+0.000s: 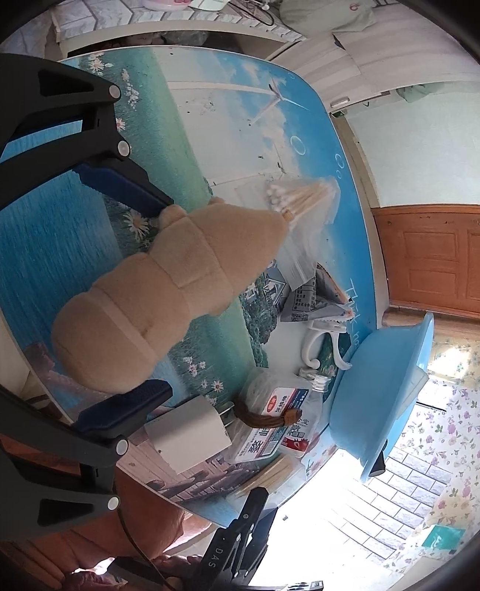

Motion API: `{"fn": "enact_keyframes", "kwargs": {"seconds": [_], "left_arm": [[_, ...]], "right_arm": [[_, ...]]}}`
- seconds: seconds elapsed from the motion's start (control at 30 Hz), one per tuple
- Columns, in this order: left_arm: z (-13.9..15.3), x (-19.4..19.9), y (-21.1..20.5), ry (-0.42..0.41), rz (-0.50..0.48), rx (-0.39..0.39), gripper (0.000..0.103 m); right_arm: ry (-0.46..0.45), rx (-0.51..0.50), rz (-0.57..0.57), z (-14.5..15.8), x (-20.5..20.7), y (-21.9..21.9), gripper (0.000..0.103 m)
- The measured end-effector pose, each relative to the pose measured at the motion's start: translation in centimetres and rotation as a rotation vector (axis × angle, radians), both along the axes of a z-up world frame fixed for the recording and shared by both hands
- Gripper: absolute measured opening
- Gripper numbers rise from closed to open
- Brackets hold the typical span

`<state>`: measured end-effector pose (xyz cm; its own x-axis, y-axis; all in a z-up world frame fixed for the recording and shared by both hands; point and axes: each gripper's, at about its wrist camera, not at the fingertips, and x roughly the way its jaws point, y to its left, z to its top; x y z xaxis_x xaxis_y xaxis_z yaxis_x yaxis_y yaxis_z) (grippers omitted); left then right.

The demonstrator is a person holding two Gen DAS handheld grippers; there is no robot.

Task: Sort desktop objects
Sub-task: 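Lift the beige plush dog with the left tool while the right tool holds the toothpick box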

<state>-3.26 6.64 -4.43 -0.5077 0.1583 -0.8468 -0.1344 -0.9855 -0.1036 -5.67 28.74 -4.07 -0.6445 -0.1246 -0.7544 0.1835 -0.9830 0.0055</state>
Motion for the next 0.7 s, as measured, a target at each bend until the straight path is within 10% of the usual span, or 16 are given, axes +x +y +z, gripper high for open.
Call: {"fn": "enact_keyframes", "kwargs": {"seconds": [0.7], "left_arm": [[0.7,0.3,0.2,0.010,-0.001,0.008,0.090]], "right_arm": [[-0.034,-0.010,0.018,-0.8,-0.1,-0.3,0.060]]}}
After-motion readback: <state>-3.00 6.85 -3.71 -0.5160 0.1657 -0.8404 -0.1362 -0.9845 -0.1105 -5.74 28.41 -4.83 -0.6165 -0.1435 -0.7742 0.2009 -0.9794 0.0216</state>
